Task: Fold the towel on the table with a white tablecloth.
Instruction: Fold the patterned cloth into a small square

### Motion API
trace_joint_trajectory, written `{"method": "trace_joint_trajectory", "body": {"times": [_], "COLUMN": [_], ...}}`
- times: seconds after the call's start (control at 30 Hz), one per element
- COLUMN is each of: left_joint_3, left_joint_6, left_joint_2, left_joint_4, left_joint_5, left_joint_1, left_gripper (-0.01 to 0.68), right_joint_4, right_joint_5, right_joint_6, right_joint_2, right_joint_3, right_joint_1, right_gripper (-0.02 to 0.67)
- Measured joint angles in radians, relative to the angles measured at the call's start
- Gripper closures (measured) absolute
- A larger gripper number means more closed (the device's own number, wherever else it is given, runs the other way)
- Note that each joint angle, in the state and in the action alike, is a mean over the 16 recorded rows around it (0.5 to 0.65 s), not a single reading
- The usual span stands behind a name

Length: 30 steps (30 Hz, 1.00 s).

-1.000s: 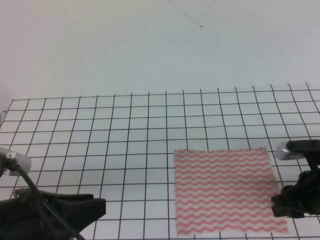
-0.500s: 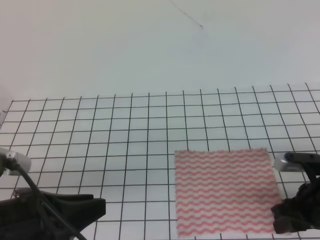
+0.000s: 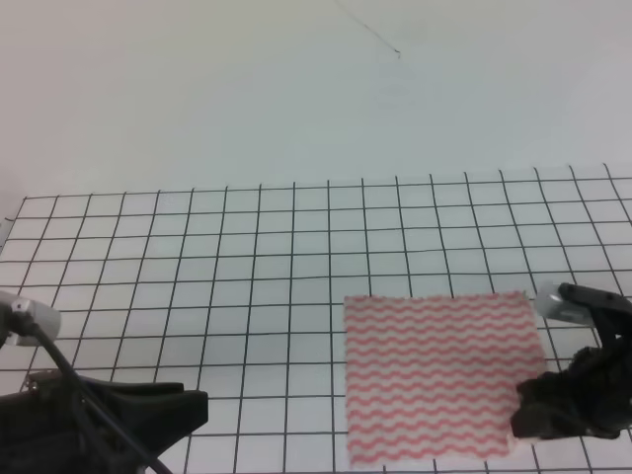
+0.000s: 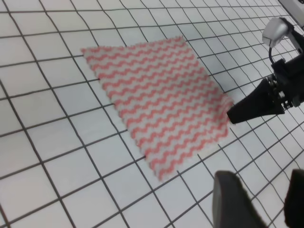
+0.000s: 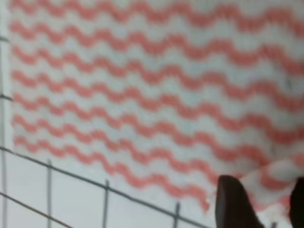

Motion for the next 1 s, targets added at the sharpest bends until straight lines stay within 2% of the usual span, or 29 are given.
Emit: {"method": "trace_joint_trajectory", "body": {"times": [0.43, 0.6, 0.77, 1.0], "left_joint_3": [0.000, 0.000, 0.000, 0.000], "left_joint_6": [0.001, 0.001, 0.001, 0.001], "left_joint_2": [0.000, 0.000, 0.000, 0.000], "left_joint_4": [0.005, 0.009, 0.020, 0.043], "left_joint_5": [-0.001, -0.003, -0.001, 0.006], "left_joint_1": [0.000, 0.000, 0.000, 0.000], "left_gripper": [0.430, 0.430, 0.430, 0.430], "right_joint_4": [0.351, 0.409, 0.288, -0.091], "right_joint_5": [-0.097, -0.074, -0.015, 0.071], "right_joint_6": [-0.360, -0.532, -0.653, -0.670], "right_joint_2": [0.001, -0.007, -0.044, -0.101], "right_joint_3": [-0.011, -0.046, -0.104, -0.170], "right_joint_1": [0.000, 0.000, 0.000, -0.001], "right_gripper": [0.376, 0.376, 0.376, 0.375]}}
